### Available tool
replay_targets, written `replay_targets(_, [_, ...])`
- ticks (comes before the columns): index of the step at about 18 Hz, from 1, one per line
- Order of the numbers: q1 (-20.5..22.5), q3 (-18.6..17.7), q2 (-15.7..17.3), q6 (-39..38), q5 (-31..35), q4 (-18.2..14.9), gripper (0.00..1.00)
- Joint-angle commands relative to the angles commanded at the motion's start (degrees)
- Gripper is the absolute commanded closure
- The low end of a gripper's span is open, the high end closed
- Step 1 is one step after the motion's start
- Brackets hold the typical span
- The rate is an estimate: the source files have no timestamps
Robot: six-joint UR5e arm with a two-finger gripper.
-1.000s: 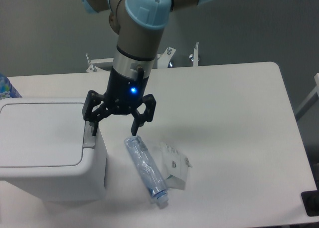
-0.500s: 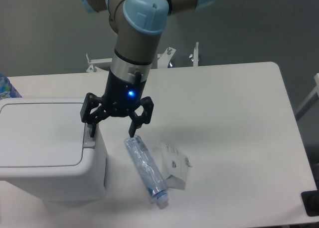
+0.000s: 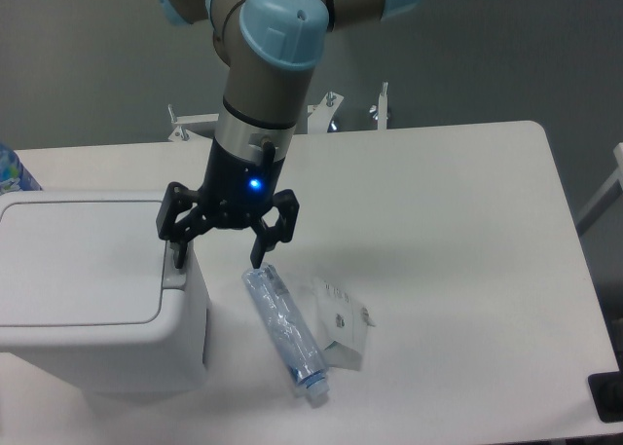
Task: Open the trash can
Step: 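Lower the gripper finger onto the lid's push button edge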
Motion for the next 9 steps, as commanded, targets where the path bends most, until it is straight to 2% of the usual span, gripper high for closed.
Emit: replay_targets(9, [-0.18, 0.0, -0.53, 0.0, 0.0, 0.0, 0.0])
